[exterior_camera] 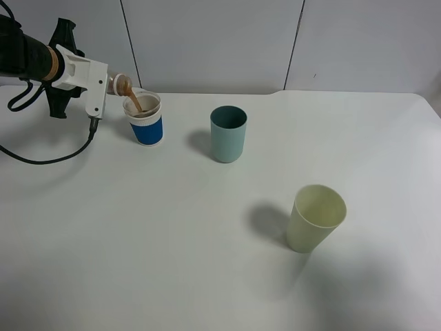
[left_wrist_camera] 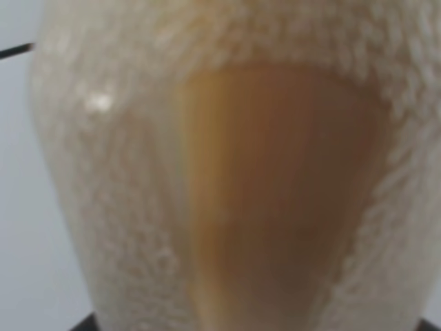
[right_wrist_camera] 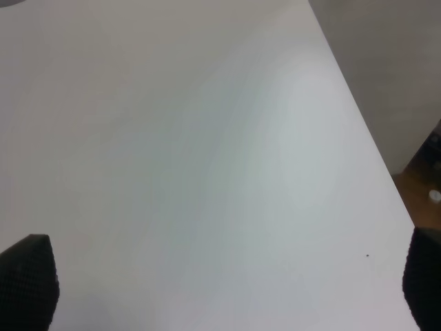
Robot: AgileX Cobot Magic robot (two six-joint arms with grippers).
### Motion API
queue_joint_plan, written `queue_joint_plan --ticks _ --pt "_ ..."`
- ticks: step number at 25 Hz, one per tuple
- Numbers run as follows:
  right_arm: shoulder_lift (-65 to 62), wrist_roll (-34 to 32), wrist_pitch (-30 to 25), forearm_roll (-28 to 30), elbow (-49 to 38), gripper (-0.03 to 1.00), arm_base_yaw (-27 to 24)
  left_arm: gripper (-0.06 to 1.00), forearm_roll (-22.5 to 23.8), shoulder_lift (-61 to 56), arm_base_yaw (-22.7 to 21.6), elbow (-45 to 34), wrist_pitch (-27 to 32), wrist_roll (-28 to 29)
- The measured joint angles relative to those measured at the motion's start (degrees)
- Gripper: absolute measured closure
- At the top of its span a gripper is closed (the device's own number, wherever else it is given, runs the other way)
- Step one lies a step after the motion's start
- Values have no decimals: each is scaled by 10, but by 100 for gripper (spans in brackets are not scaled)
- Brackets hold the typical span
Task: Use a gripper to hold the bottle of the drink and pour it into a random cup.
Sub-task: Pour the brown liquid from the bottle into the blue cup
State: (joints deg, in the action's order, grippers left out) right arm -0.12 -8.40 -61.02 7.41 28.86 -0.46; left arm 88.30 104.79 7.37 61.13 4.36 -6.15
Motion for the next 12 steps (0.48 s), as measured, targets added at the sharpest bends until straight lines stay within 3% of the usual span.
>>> queue_joint_plan --ticks 12 --pt "0 0 0 0 0 -3 0 61 5 0 16 16 17 -13"
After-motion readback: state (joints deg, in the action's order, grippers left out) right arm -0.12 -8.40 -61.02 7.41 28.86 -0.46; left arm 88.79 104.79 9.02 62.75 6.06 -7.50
